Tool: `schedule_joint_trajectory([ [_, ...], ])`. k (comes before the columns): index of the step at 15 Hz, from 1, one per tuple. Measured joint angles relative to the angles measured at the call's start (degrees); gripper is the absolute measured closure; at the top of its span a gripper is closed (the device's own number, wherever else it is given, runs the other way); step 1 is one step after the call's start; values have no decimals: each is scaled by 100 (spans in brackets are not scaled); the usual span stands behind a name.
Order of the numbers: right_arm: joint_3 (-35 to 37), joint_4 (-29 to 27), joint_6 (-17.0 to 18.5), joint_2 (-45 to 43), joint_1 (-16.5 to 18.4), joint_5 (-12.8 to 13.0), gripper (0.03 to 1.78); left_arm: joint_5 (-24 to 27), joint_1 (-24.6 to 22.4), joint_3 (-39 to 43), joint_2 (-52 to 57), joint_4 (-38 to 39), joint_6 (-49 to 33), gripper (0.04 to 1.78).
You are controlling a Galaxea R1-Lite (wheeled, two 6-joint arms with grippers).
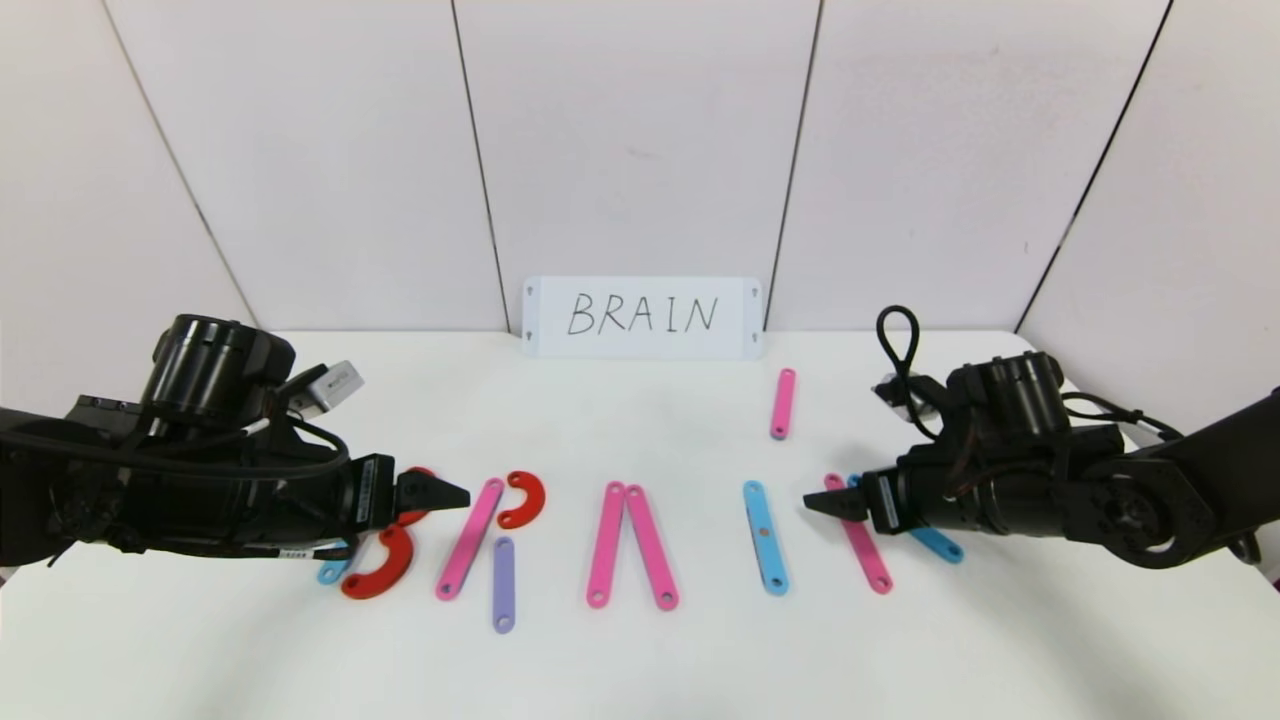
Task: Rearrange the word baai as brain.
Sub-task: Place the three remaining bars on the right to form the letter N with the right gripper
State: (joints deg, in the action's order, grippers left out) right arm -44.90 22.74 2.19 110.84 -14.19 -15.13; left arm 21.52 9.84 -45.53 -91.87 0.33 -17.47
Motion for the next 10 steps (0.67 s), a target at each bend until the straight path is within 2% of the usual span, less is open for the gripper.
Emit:
schedule_joint_trajectory([
  [3, -39, 33, -57, 52, -59, 697, 8, 0, 0, 0, 0, 0, 2, 8],
  [7, -68, 33, -72, 132, -163, 1189, 8, -2, 0, 0, 2, 0, 2, 8],
  [10, -72, 35, -72, 187, -185, 1302, 8, 0, 0, 0, 2, 0, 2, 8],
])
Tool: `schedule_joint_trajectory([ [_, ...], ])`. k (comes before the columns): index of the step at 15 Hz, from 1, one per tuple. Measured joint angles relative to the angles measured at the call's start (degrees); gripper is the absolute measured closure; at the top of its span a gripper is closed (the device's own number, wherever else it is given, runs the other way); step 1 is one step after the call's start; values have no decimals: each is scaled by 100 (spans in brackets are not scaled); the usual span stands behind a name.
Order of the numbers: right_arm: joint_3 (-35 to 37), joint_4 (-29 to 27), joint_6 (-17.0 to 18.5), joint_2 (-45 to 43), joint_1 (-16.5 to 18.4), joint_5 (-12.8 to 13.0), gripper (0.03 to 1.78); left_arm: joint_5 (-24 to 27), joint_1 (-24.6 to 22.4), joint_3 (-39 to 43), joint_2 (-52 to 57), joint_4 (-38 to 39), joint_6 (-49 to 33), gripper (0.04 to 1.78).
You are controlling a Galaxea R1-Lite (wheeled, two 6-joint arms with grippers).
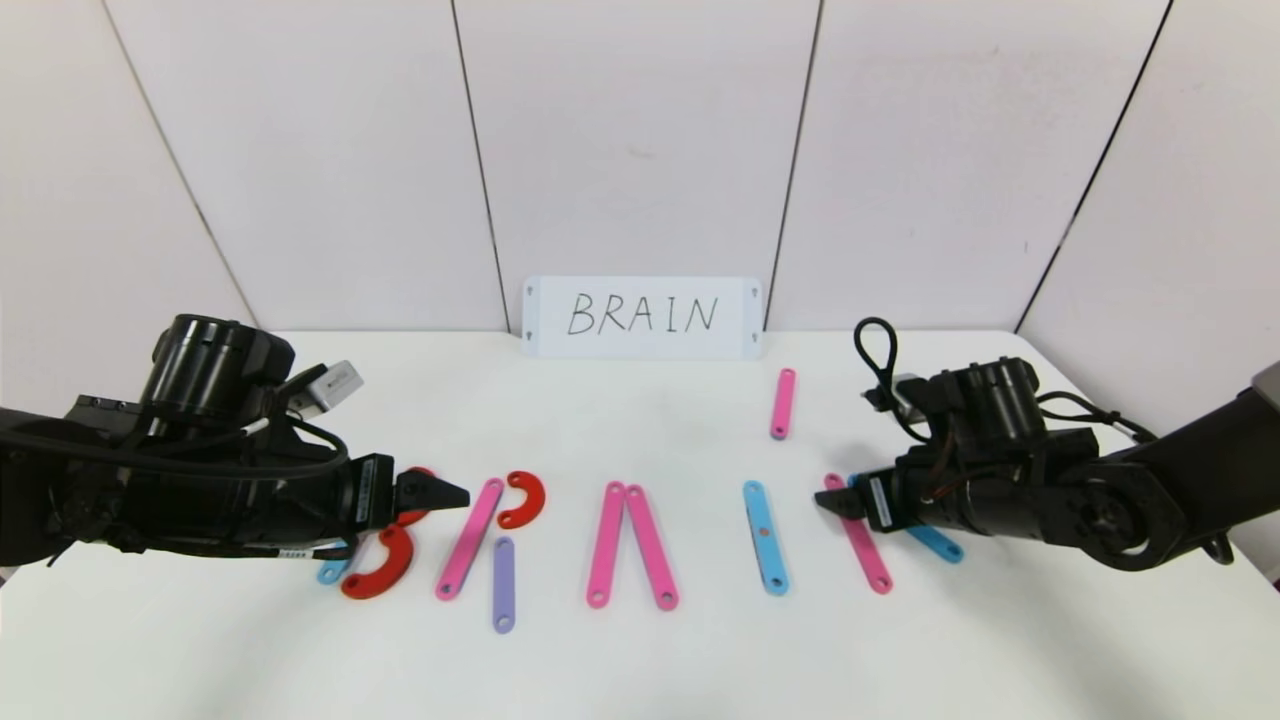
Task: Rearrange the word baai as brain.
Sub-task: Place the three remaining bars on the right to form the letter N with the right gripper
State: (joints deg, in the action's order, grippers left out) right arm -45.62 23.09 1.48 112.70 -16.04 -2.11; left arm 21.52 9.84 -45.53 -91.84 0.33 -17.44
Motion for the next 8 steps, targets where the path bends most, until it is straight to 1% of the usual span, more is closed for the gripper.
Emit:
schedule_joint_trajectory([
  [8, 11, 0, 1, 17, 130, 60, 8, -2, 0, 6, 0, -2, 0, 8],
])
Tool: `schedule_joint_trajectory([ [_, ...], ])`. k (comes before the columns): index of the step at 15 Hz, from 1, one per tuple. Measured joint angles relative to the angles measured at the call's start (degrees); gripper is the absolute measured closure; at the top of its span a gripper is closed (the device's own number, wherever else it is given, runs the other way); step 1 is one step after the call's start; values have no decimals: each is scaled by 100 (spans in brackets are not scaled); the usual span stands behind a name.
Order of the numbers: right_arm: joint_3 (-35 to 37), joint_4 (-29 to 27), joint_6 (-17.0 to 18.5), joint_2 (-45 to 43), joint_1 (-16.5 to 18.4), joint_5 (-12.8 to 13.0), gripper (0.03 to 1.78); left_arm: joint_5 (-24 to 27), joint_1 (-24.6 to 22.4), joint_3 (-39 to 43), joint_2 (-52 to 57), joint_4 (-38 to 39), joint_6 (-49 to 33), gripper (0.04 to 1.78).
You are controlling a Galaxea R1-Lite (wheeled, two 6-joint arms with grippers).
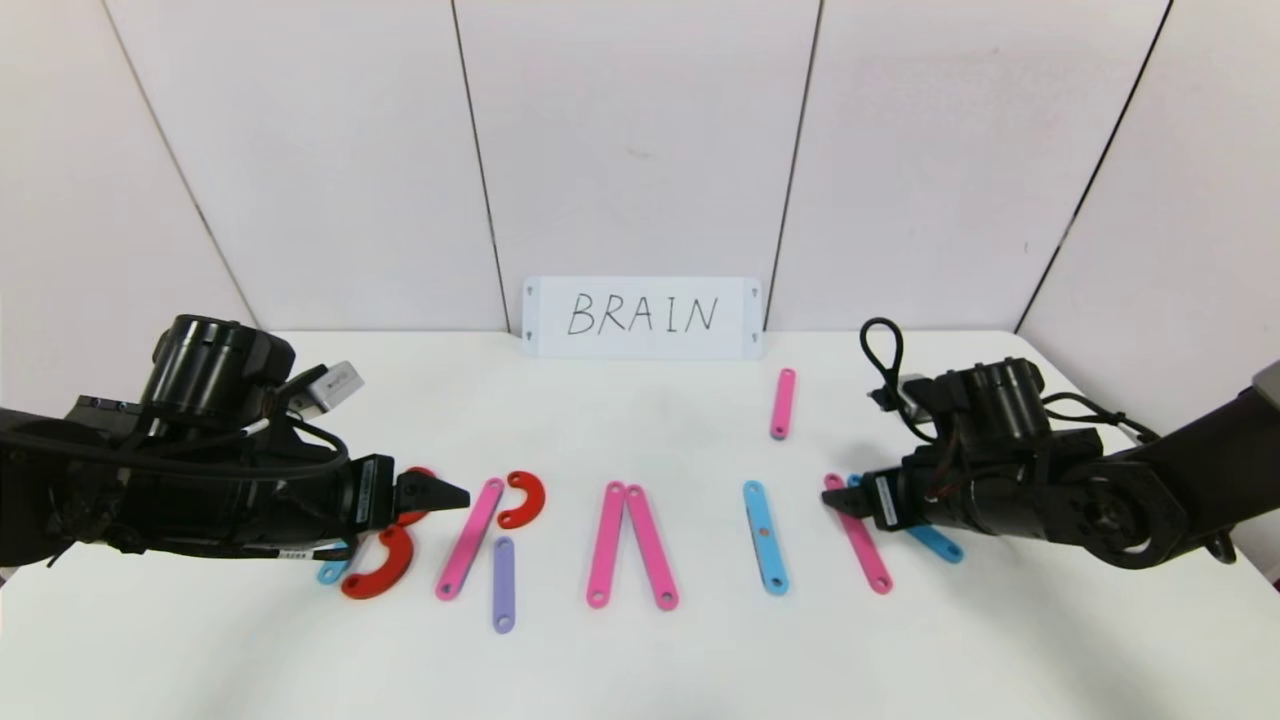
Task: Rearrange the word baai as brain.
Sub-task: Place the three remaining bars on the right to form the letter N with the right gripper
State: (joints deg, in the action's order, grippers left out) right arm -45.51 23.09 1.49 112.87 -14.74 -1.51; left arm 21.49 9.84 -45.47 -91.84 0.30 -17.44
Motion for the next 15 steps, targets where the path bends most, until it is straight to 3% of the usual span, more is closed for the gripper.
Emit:
schedule_joint_trajectory([
  [15, -60, -5, 44, -72, 144, -41, 8, 0, 9, 5, 0, -9, -2, 8],
])
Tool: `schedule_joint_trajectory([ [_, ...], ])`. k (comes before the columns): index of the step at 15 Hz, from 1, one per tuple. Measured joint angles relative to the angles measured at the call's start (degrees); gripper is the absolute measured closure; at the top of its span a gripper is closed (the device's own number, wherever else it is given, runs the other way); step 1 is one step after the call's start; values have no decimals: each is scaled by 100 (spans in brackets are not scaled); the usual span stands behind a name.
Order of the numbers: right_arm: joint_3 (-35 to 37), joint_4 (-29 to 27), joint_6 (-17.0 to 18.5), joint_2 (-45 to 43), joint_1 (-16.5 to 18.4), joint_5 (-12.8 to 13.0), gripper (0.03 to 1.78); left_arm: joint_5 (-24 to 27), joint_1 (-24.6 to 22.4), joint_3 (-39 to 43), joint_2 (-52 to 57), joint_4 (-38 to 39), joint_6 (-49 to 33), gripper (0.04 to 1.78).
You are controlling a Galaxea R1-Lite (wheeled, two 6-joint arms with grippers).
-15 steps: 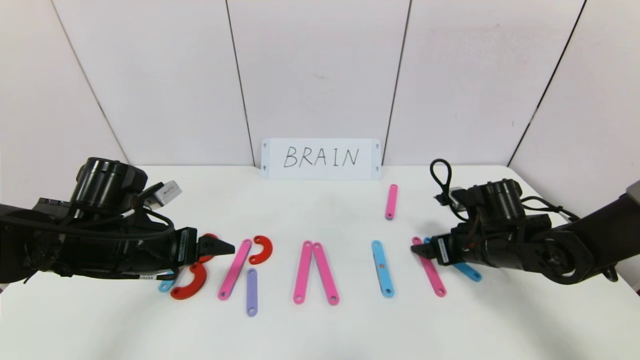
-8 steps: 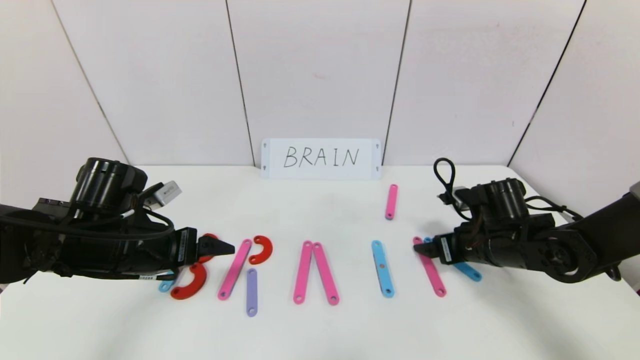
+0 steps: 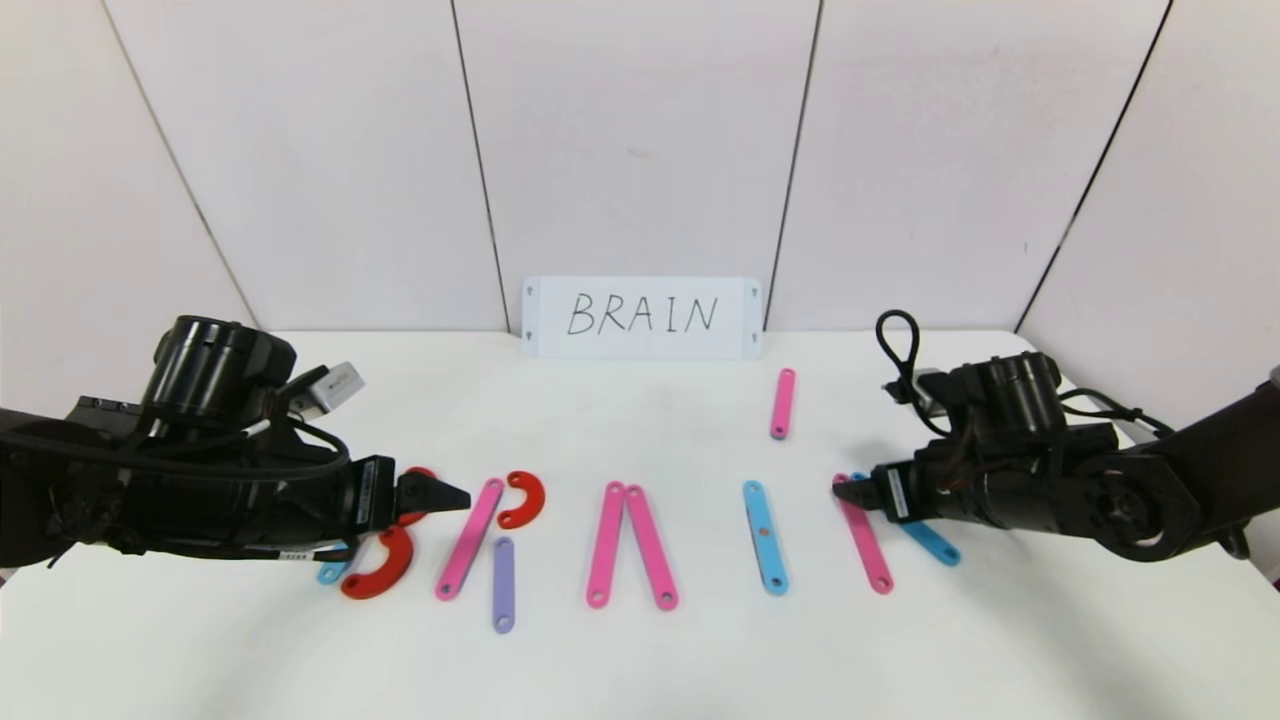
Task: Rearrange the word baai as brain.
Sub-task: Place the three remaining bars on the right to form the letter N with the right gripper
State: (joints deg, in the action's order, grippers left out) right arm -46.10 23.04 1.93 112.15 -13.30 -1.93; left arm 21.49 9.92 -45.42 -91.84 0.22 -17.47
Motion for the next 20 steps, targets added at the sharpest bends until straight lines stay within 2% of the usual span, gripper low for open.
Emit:
schedule_joint_trajectory([
  [4, -466, -94, 146, 11, -224, 59, 8, 0, 0, -2, -7, 9, 2, 8],
  [11, -2236, -808, 1023, 758, -749, 947, 8, -2, 0, -2, -24, 11, 2, 8],
  [13, -2630, -879, 1146, 1080, -823, 1196, 8, 0, 0, -2, -22, 9, 0, 8],
  [17, -3060, -887, 1163, 1532, -847, 1242, 9, 0, 0, -2, -20, 11, 0, 8],
  [20, -3215, -869, 1191, 1742, -847, 1248, 29, 0, 0, -2, -22, 11, 2, 8],
])
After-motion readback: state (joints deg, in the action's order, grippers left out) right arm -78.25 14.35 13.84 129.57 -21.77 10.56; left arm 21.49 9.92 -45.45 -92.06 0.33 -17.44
